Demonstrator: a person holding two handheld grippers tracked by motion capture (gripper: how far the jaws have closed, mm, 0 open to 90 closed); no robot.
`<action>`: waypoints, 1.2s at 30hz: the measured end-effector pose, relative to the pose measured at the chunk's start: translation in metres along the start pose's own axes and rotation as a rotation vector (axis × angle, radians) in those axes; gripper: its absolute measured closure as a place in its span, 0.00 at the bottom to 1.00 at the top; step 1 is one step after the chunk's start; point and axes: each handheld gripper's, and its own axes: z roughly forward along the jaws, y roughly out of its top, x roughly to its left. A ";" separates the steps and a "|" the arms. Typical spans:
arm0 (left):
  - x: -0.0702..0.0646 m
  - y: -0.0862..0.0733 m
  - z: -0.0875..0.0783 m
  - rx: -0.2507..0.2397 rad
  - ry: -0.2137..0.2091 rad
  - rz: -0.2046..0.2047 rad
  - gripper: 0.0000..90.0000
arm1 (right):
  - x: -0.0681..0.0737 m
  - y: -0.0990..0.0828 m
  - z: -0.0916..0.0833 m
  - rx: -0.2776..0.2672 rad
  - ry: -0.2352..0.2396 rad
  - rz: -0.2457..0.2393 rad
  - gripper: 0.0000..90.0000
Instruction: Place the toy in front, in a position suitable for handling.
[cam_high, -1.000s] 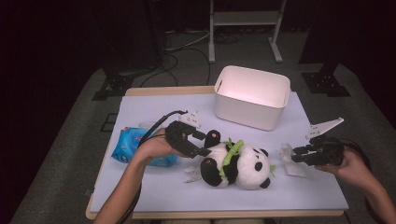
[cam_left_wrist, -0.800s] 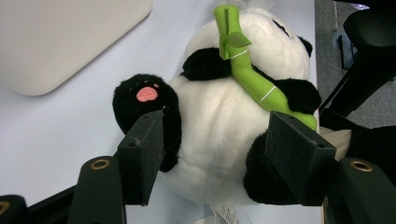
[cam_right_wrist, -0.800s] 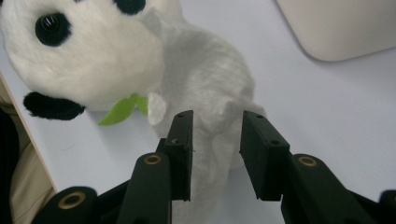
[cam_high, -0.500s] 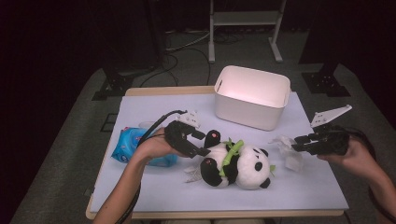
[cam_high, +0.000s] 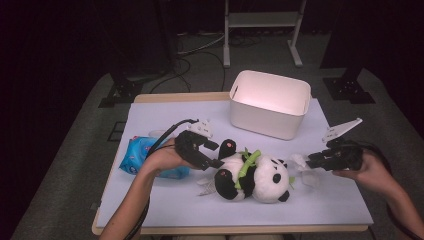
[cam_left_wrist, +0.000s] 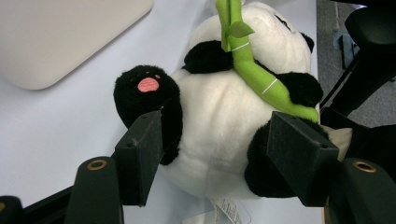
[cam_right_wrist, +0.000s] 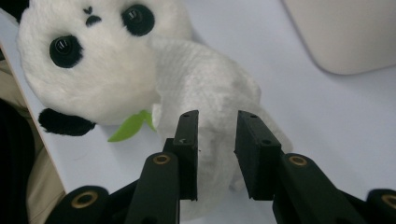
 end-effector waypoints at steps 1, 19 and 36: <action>-0.001 0.000 0.001 0.001 -0.004 0.001 0.39 | 0.002 0.001 0.006 0.006 0.011 -0.006 0.77; -0.001 -0.004 -0.002 -0.005 0.005 -0.001 0.38 | 0.026 0.058 0.032 -0.042 0.124 -0.109 0.75; 0.003 -0.013 -0.010 -0.018 0.027 -0.024 0.36 | 0.004 0.081 0.030 -0.043 0.129 -0.098 0.75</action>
